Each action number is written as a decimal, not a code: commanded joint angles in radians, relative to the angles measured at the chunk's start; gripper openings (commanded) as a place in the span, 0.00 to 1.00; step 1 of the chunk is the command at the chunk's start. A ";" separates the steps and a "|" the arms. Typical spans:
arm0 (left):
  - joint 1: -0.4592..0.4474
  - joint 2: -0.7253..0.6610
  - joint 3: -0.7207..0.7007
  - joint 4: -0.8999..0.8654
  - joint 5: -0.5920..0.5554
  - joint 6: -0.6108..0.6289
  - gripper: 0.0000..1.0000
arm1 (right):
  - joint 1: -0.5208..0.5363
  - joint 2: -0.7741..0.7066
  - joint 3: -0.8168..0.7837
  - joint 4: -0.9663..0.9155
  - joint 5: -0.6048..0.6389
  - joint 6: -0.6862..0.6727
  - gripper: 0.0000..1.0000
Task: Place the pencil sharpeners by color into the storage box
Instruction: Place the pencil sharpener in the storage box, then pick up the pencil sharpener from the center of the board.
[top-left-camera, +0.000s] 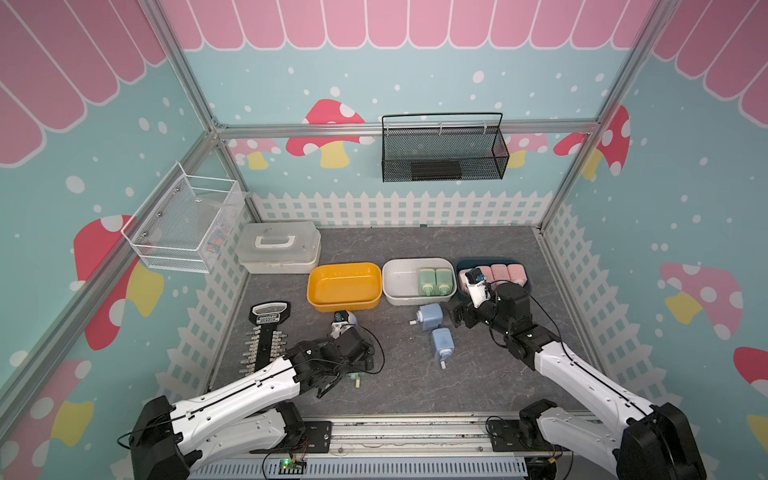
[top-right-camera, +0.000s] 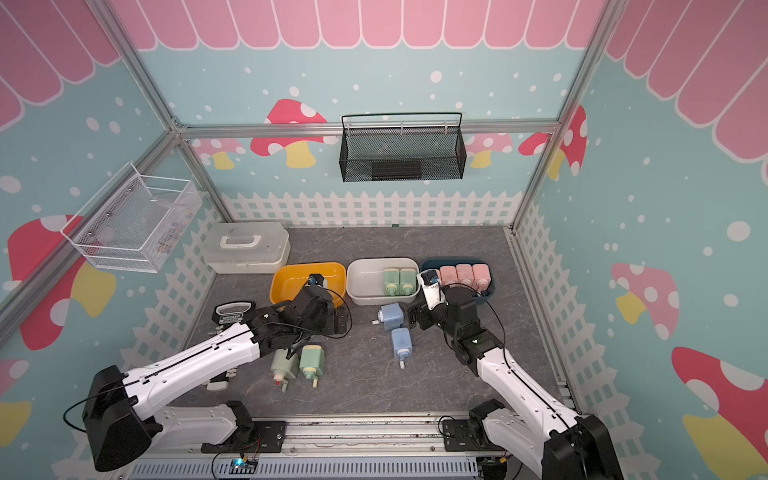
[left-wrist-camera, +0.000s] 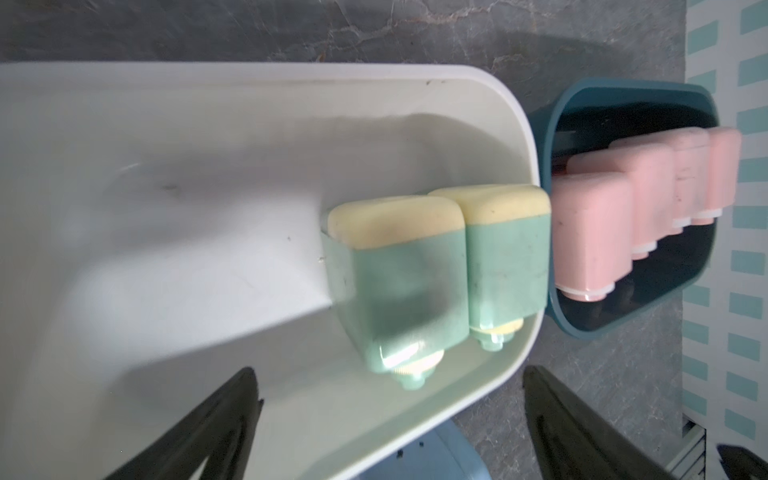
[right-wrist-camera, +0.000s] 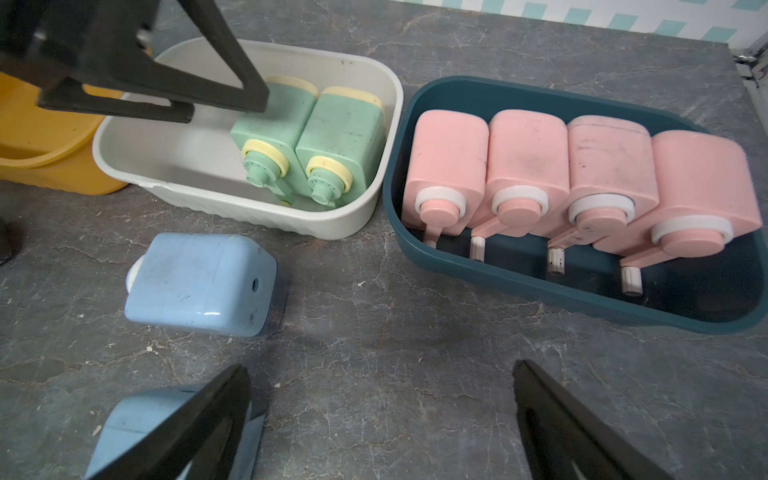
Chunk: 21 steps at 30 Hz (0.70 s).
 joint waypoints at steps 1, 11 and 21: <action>0.000 -0.115 -0.096 0.077 -0.047 0.019 0.99 | 0.000 -0.040 -0.043 0.083 0.022 0.017 0.99; -0.051 -0.465 -0.486 0.148 -0.222 0.008 0.99 | 0.000 -0.138 -0.106 0.258 -0.336 -0.044 0.99; -0.157 -0.676 -0.673 0.102 -0.429 -0.025 0.99 | 0.000 -0.013 -0.018 0.225 -0.318 -0.095 0.99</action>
